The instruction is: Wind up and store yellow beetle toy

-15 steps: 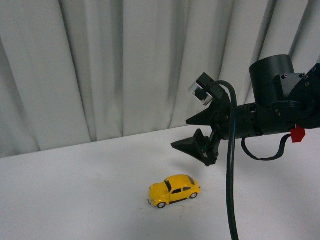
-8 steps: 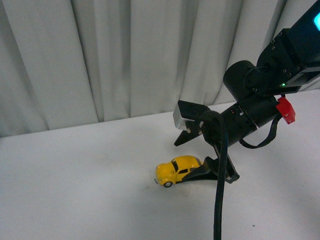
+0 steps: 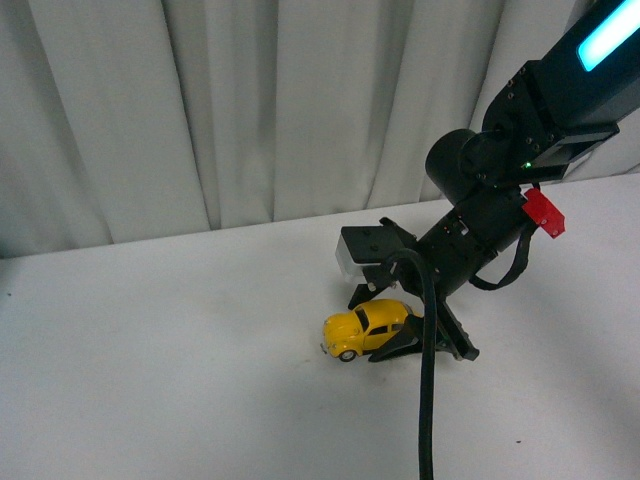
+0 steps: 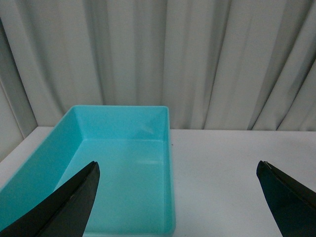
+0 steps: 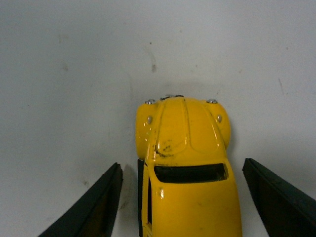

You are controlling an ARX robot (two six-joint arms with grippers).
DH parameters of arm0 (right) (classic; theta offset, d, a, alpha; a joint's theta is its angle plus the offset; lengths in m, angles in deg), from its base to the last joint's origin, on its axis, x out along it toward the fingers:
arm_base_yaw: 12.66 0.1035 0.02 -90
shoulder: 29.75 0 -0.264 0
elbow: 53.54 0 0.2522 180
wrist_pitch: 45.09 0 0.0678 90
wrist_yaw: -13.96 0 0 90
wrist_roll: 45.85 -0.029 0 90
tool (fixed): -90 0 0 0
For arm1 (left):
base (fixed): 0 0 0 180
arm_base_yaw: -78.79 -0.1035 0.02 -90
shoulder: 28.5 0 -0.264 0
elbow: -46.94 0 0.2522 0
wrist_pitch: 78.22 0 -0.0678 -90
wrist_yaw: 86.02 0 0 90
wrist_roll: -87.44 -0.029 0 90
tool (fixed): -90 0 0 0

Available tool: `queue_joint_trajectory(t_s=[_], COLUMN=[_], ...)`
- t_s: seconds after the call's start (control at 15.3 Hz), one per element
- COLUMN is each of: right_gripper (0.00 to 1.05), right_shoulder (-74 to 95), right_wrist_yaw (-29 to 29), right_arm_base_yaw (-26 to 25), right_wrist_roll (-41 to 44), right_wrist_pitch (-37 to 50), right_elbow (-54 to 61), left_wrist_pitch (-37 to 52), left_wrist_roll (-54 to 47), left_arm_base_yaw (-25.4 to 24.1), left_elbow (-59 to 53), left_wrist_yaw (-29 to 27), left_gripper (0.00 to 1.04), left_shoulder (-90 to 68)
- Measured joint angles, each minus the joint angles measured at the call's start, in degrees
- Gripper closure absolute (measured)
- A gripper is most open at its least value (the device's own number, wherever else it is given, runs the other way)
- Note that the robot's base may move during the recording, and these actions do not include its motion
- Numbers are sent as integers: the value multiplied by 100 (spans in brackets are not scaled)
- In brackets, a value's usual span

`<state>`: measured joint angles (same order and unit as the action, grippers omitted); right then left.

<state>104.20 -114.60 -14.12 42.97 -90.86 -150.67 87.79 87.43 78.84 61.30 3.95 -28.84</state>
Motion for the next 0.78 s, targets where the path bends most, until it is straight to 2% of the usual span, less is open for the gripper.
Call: queue_joint_trajectory(t_s=[0.13,0.2,0.78], right_gripper=[55,62,62], right_shoulder=[2,2,59], right_wrist_yaw=[33,20,-195], right_arm_base_yaw=[-4,-4,105], right_wrist_roll=[48,61,-33], right_wrist_pitch=[-98,-109,-94], right_elbow=[-17,-35,-13], left_wrist_pitch=[2,2,2], left_wrist_roll=[0,0,0], left_arm_base_yaw=[0,0,0], left_elbow=[0,0,0], left_wrist_yaw=[2,2,2], left_gripper=[7,7,7], left_shoulder=[0,0,0])
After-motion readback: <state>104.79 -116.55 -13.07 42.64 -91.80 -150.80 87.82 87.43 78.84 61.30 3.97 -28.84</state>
